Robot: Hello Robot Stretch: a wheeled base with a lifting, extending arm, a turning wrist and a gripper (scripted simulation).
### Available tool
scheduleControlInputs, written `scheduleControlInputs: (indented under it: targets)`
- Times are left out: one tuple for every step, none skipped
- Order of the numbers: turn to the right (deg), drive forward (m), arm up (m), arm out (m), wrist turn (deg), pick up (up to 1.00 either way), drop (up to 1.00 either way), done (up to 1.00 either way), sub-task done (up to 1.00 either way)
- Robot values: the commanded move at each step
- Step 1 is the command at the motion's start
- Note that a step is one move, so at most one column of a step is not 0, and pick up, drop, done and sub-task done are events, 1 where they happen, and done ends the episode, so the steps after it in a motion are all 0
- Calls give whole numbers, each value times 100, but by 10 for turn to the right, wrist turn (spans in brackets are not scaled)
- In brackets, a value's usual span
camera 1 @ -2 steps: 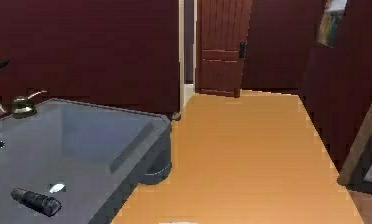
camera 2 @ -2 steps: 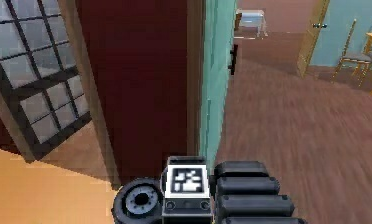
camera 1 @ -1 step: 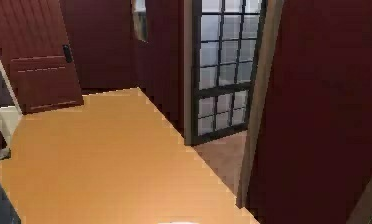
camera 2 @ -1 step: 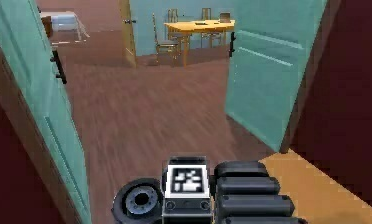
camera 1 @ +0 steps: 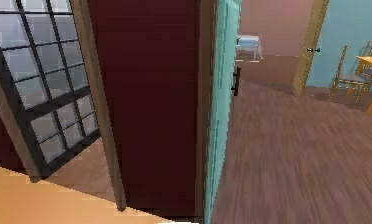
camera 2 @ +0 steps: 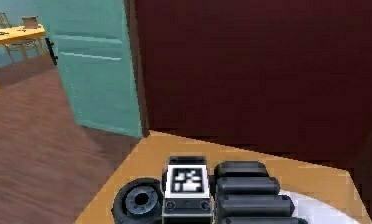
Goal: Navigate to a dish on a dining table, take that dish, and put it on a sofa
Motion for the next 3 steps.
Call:
scheduleControlInputs:
  targets:
    - [180, 0, 0, 0, 0, 0, 0, 0, 0]
    - [0, 10, 0, 0, 0, 0, 0, 0, 0]
    - [-450, 0, 0, 0, 0, 0, 0, 0, 0]
